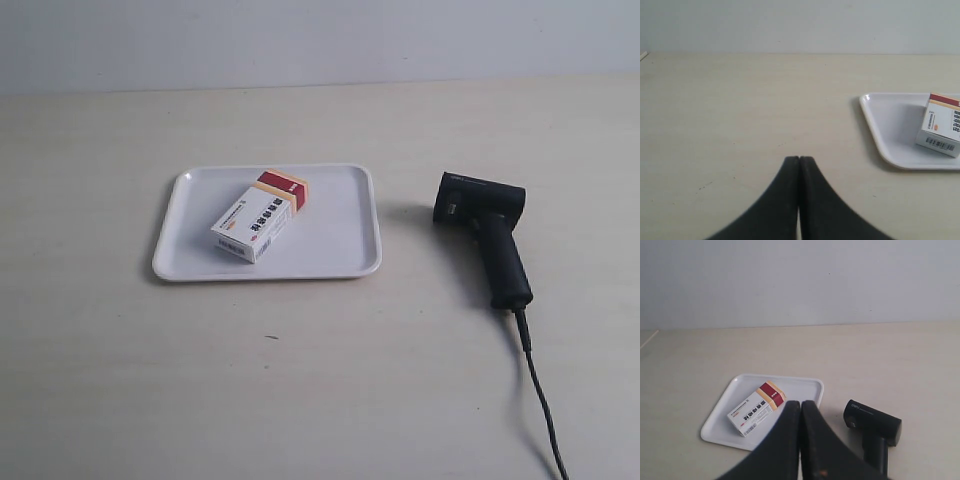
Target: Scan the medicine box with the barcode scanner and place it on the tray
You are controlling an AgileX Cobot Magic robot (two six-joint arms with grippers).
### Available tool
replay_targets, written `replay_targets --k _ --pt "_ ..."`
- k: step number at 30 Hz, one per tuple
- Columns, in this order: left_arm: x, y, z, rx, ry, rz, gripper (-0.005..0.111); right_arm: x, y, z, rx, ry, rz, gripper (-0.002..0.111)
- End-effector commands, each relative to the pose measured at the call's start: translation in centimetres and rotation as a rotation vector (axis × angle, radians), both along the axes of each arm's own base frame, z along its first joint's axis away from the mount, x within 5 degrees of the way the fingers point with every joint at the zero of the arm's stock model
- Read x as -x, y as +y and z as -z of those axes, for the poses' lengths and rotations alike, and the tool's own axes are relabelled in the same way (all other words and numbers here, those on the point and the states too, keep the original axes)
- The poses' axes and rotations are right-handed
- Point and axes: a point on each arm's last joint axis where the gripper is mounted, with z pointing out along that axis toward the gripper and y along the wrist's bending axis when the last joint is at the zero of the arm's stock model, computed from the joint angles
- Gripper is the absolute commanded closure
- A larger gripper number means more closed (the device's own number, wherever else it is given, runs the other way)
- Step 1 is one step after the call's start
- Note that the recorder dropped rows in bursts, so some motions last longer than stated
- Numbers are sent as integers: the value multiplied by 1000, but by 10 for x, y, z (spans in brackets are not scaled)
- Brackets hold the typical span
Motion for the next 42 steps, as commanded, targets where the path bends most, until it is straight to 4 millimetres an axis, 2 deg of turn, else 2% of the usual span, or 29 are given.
replay_targets --k 1,21,25,31,35,42 --pt "0 1 0 -9 -12 -6 107 0 -1 0 -1 -1 3 108" --pt "0 1 0 -9 -12 -6 107 0 -1 0 3 -4 1 108" --pt "0 1 0 -9 -12 -6 107 -2 -5 1 119 -63 3 108" --pt "0 1 0 -9 -12 -6 107 -5 -12 1 202 -167 55 108" --pt "0 1 0 -9 -12 -6 107 -3 -27 15 164 -241 189 108" --pt "0 1 0 -9 -12 -6 107 17 -53 77 178 -264 405 108"
